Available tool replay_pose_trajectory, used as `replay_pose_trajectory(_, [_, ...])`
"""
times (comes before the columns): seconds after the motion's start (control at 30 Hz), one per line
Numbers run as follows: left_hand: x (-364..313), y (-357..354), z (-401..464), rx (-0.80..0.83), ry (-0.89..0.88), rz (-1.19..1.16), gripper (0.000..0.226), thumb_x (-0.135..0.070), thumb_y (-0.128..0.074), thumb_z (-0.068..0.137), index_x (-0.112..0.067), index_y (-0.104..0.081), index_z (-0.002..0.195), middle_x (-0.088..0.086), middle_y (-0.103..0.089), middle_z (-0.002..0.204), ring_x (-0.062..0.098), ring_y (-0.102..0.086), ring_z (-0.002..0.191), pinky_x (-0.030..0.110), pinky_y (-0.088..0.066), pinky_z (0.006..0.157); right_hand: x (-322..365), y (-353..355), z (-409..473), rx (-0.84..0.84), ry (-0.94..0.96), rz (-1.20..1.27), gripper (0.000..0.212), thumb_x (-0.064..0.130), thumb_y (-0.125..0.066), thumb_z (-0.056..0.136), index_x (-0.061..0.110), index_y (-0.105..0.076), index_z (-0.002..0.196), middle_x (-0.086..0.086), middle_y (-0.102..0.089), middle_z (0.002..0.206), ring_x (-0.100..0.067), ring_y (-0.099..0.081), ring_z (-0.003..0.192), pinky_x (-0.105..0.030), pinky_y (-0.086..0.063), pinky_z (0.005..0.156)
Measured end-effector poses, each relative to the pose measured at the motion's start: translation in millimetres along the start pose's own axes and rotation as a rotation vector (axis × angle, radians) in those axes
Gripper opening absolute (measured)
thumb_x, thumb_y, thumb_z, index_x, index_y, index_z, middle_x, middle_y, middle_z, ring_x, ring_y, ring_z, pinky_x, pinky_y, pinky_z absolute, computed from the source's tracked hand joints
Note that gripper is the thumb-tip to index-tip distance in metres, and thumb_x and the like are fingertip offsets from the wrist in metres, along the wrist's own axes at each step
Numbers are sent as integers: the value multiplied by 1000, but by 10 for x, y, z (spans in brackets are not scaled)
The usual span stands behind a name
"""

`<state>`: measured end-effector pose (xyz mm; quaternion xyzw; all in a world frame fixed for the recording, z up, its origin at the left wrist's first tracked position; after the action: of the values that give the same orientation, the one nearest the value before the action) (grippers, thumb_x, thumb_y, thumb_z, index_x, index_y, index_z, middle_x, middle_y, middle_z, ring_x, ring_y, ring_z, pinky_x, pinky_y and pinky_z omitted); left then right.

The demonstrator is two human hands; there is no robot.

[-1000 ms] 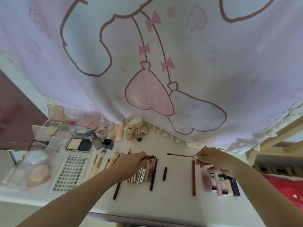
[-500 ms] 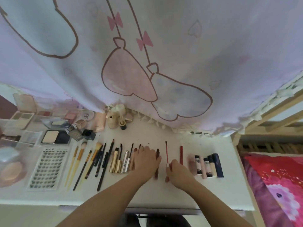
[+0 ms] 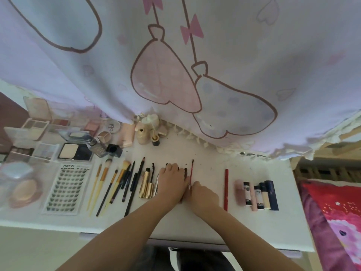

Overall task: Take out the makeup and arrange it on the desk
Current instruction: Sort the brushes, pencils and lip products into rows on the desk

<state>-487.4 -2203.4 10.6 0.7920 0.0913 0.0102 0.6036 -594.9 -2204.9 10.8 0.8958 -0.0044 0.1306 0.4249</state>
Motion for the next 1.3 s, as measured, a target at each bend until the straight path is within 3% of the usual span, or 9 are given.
replay_pose_trajectory(0.2, [-424,101,46,-119,-168,-124,24,-31,-50,92,-11,-63,96,7,-63,95,27,-58,94,37,-43,79,-595,602,127,-150,-55,26,34,33,-31,100,7,-53,105,-12,-64,105,-29,-60,94,-30,-40,70])
replay_pose_trajectory(0.3, [-829,-12,21,-21,-249,-151,29,-29,-37,98,-10,-56,110,9,-58,109,29,-50,105,39,-37,88,-886,822,302,-141,-140,63,35,32,-34,100,4,-54,105,-14,-63,106,-26,-58,89,-29,-41,72])
replay_pose_trajectory(0.47, [-1135,-233,39,87,-142,-50,33,-30,-33,98,-12,-48,121,8,-53,117,26,-45,110,36,-34,92,-798,792,468,-83,-100,53,30,31,-44,97,5,-58,99,-11,-63,100,-27,-60,93,-30,-44,75])
replay_pose_trajectory(0.63, [-985,-172,40,78,-75,-108,31,-30,-34,97,-11,-52,115,8,-55,116,26,-46,110,35,-34,92,-768,829,492,-48,-67,150,29,22,-47,92,9,-49,66,-8,-62,72,-23,-57,72,-25,-42,58])
replay_pose_trajectory(0.77, [-841,-60,-29,29,-42,-221,27,-28,-35,98,-9,-51,110,8,-59,110,26,-52,105,34,-37,87,-725,939,335,7,-60,242,39,38,-40,97,8,-57,77,-9,-69,73,-16,-57,61,-26,-46,66])
replay_pose_trajectory(0.9, [-593,208,-155,-41,-95,-342,26,-28,-29,102,-10,-45,112,6,-61,105,26,-59,96,35,-41,83,-589,1072,160,117,-47,550,32,32,-44,96,11,-59,77,1,-51,55,-10,-40,43,-19,-29,42])
replay_pose_trajectory(1.03, [-261,452,-243,-10,-114,-465,25,-29,-28,103,-20,-42,120,-1,-57,114,19,-56,94,36,-45,87,-478,1151,-23,201,-99,786,37,41,-44,96,10,-60,81,2,-51,52,-7,-36,36,-15,-22,35])
replay_pose_trajectory(1.1, [-152,562,-295,15,-178,-415,27,-28,-28,103,-19,-42,124,0,-57,113,16,-53,86,28,-42,76,-410,1151,-77,219,-72,807,43,47,-43,96,10,-59,80,2,-51,50,-7,-35,35,-15,-22,34])
replay_pose_trajectory(1.3, [67,726,-433,77,-326,-128,30,-38,-26,102,-19,-47,114,0,-60,107,22,-59,88,29,-34,66,-191,1196,-316,428,200,645,32,33,-48,97,10,-67,87,3,-50,54,-7,-32,41,-17,-22,40])
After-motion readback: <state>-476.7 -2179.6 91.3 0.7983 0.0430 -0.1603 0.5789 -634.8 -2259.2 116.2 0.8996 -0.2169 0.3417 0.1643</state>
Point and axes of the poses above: each hand's wrist, its own z-axis towards the middle knuckle, its own y-axis out of the back of the hand, x = y × z, the point moved 1 cm from there along z, towards the middle knuckle
